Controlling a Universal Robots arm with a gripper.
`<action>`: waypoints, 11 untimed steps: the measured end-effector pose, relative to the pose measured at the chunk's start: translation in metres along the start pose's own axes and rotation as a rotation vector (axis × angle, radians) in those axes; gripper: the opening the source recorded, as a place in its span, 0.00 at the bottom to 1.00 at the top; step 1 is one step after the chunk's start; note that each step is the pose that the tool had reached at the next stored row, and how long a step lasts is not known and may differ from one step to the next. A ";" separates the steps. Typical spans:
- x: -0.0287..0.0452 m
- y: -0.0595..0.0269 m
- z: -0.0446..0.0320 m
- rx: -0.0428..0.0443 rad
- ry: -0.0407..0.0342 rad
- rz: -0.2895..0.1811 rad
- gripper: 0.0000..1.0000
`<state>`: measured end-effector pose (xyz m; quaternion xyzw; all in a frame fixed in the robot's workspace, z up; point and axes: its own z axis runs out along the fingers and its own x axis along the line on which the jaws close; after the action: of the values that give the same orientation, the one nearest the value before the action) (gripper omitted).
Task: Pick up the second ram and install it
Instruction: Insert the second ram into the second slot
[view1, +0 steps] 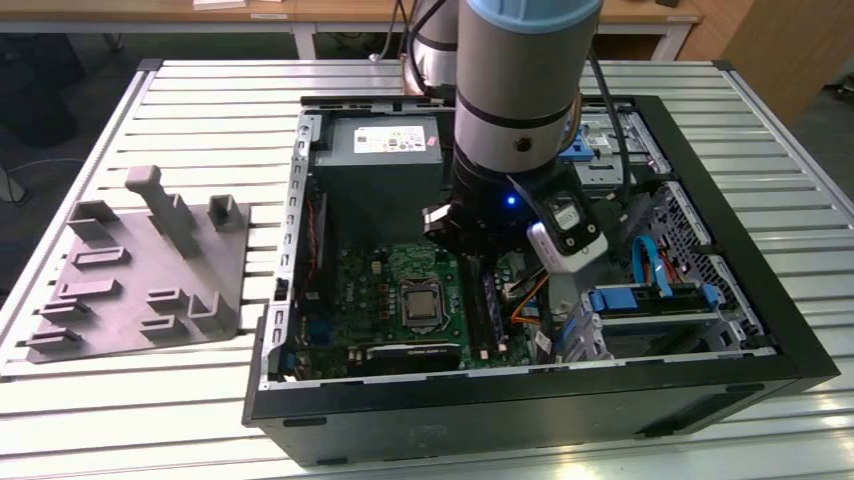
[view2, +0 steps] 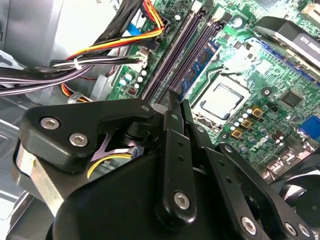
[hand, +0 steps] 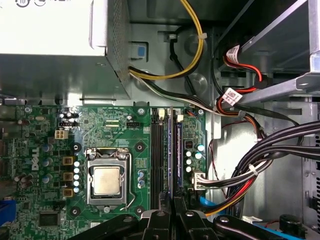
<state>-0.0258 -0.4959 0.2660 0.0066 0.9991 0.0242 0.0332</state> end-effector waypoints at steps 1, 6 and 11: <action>-0.0001 0.0000 0.0001 0.0001 0.0000 0.000 0.14; -0.0008 -0.0001 0.0014 0.0001 0.0000 0.000 0.14; -0.0030 -0.0002 0.0031 0.0004 0.0000 0.000 0.14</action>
<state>-0.0226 -0.4960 0.2631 0.0066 0.9991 0.0240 0.0332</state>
